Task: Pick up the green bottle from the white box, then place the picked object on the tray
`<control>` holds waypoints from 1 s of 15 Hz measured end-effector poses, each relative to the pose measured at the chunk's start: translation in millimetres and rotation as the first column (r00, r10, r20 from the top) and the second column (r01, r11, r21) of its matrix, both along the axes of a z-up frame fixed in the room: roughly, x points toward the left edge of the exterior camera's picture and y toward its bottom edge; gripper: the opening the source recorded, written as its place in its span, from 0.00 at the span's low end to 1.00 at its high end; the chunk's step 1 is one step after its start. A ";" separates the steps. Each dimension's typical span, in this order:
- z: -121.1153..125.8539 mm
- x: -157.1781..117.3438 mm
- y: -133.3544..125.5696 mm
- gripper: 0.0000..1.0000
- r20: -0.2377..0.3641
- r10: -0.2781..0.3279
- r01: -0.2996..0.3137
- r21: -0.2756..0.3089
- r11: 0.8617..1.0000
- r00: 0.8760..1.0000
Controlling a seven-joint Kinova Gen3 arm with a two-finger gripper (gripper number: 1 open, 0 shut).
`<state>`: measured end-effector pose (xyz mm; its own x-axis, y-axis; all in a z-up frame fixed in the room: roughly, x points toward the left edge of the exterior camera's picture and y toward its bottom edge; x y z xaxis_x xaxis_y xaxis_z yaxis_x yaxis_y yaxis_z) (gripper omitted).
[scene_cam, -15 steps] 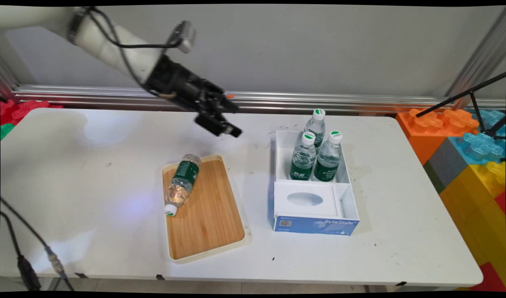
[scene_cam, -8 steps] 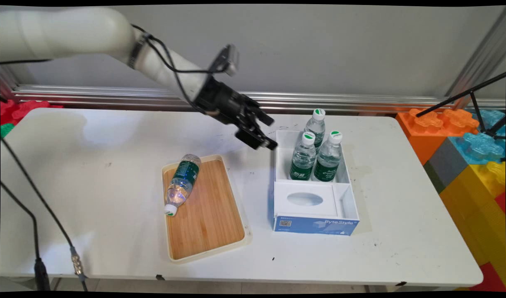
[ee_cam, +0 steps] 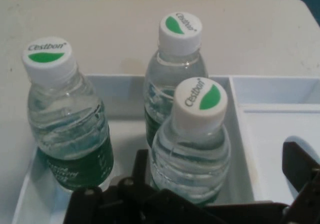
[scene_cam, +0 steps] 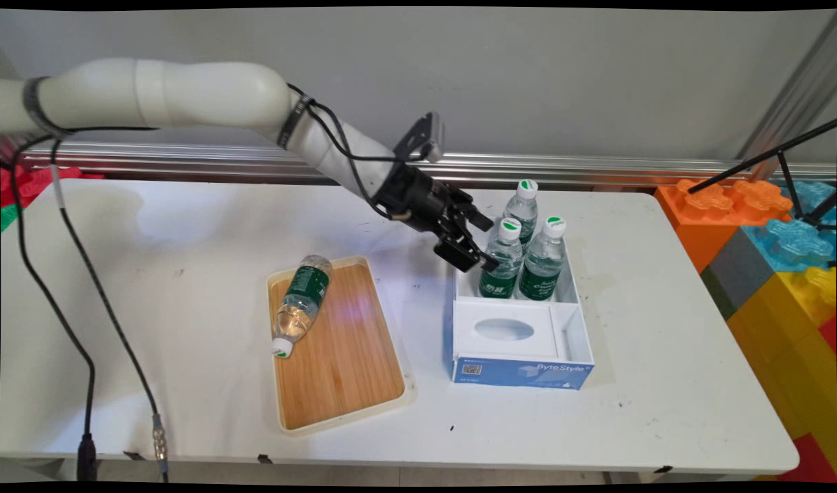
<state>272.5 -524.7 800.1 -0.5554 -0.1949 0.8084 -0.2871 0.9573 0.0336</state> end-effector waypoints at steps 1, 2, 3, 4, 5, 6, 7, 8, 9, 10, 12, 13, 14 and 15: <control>-5.0 -3.8 -2.2 1.00 0.001 -0.002 0.002 -0.002 1.000 1.000; -10.2 -7.6 -4.2 1.00 0.001 -0.004 0.004 -0.004 1.000 1.000; -14.8 -11.7 -6.3 1.00 0.001 -0.007 0.007 -0.006 1.000 1.000; -18.5 -14.4 -7.8 1.00 0.001 -0.008 0.008 -0.008 1.000 1.000; -22.3 -16.9 -9.2 1.00 0.001 -0.009 0.009 -0.010 1.000 1.000; -25.4 -18.8 -10.2 1.00 0.001 -0.010 0.010 -0.012 1.000 1.000; -28.6 -20.7 -11.1 1.00 0.002 -0.012 0.012 -0.014 1.000 1.000; -31.4 -22.3 -11.8 1.00 0.004 -0.014 0.014 -0.017 1.000 1.000; -33.5 -23.1 -12.3 1.00 0.005 -0.016 0.016 -0.022 1.000 1.000; -34.6 -23.2 -12.7 0.00 0.006 -0.016 0.016 -0.026 1.000 1.000; -36.6 -22.5 -12.6 0.00 0.009 -0.017 0.017 -0.031 0.999 1.000; -37.4 -21.2 -12.1 0.00 0.011 -0.017 0.018 -0.031 0.999 1.000; -37.7 -19.6 -11.0 0.00 0.012 -0.019 0.020 -0.031 0.999 1.000; -36.9 -18.0 -9.6 0.00 0.011 -0.024 0.024 -0.032 0.999 1.000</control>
<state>254.5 -534.2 763.2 -0.5684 -0.1559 0.8078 -0.2645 0.9644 0.0000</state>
